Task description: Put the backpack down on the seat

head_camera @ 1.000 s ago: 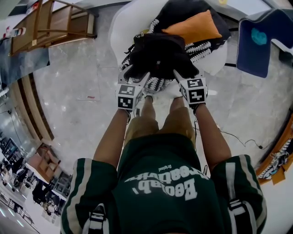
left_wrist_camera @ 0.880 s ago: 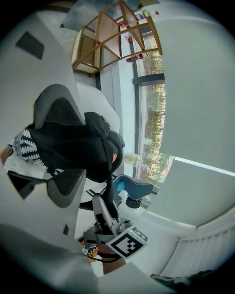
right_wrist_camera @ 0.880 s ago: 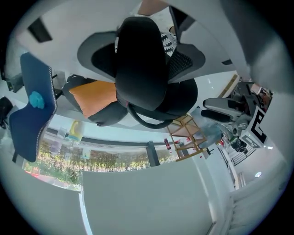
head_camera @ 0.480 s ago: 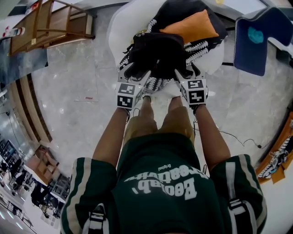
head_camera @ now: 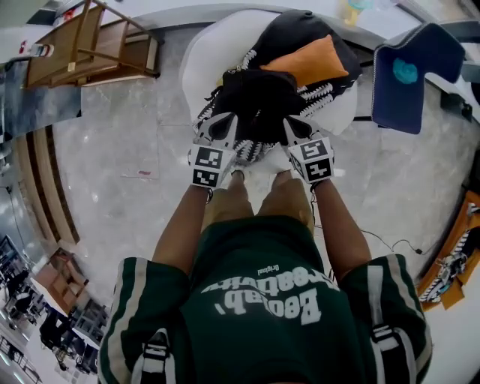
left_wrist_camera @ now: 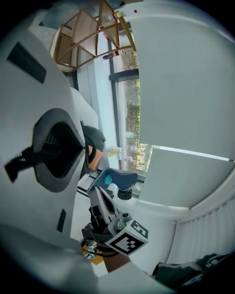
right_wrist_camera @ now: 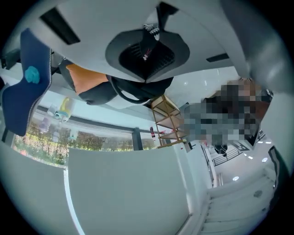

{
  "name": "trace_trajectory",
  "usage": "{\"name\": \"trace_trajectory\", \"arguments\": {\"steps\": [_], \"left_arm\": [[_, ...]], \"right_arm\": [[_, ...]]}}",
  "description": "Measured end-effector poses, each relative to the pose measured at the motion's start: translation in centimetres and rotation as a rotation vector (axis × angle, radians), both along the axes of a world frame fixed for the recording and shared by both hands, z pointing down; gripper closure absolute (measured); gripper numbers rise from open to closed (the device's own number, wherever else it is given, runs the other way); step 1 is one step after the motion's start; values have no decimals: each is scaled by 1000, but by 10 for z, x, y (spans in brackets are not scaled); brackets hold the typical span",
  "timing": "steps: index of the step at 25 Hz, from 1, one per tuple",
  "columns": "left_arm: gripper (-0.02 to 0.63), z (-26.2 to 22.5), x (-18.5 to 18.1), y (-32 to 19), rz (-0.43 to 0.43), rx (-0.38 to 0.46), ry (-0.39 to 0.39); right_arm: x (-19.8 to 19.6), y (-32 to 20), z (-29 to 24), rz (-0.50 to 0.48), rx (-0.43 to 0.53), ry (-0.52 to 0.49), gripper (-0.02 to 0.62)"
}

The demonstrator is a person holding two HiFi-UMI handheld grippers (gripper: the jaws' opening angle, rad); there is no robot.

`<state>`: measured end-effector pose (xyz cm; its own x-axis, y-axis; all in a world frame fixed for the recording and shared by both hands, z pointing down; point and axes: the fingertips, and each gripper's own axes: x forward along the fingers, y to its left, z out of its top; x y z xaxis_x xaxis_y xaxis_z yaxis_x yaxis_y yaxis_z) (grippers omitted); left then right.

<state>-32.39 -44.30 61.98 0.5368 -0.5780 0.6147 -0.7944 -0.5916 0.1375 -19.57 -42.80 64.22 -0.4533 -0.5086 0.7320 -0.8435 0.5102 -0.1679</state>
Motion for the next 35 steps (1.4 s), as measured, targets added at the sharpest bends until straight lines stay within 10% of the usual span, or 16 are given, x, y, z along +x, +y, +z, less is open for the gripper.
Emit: {"name": "trace_trajectory", "arguments": {"steps": [20,35], "left_arm": [[588,-157,-77,8,124,297,128],[588,-272,-42,119,169,463,262]], "right_arm": [[-88,19,-146,167,324,31,563],[-68,104,-279,160,594,-63,563]]}}
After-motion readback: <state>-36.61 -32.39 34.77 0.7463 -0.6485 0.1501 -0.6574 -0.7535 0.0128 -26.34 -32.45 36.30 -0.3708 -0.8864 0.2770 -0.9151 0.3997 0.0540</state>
